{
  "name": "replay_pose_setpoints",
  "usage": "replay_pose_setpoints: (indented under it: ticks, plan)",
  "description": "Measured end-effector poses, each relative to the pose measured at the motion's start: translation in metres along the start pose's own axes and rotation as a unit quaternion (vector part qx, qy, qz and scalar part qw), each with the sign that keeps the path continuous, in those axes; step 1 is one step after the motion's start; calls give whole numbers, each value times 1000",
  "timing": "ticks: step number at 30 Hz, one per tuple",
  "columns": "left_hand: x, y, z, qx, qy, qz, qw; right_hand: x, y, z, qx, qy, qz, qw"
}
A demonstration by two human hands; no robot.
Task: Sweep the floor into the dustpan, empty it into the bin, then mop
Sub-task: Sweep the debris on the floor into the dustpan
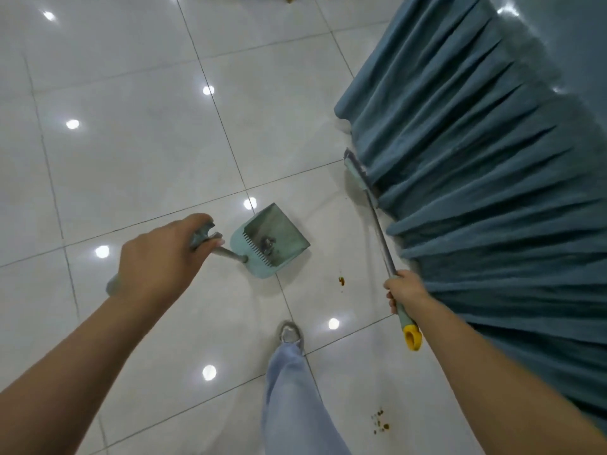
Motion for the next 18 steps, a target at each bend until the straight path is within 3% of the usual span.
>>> replay_pose_setpoints:
  ticks: [9, 18]
  plan:
    - [23, 12, 65, 5, -21, 0, 1000, -91, -23, 85, 8, 36, -67, 997]
    - [17, 24, 72, -13, 19, 18, 1000, -59, 15, 66, -25, 46, -138, 989]
Point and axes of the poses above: each hand's wrist, its own z-axis towards the middle knuckle, its own y-axis out of the palm, x = y × z, the point moved 7 cm from there along z, towards the middle knuckle, and after that the axes turned 3 degrees about -x, right-handed, at the moved point
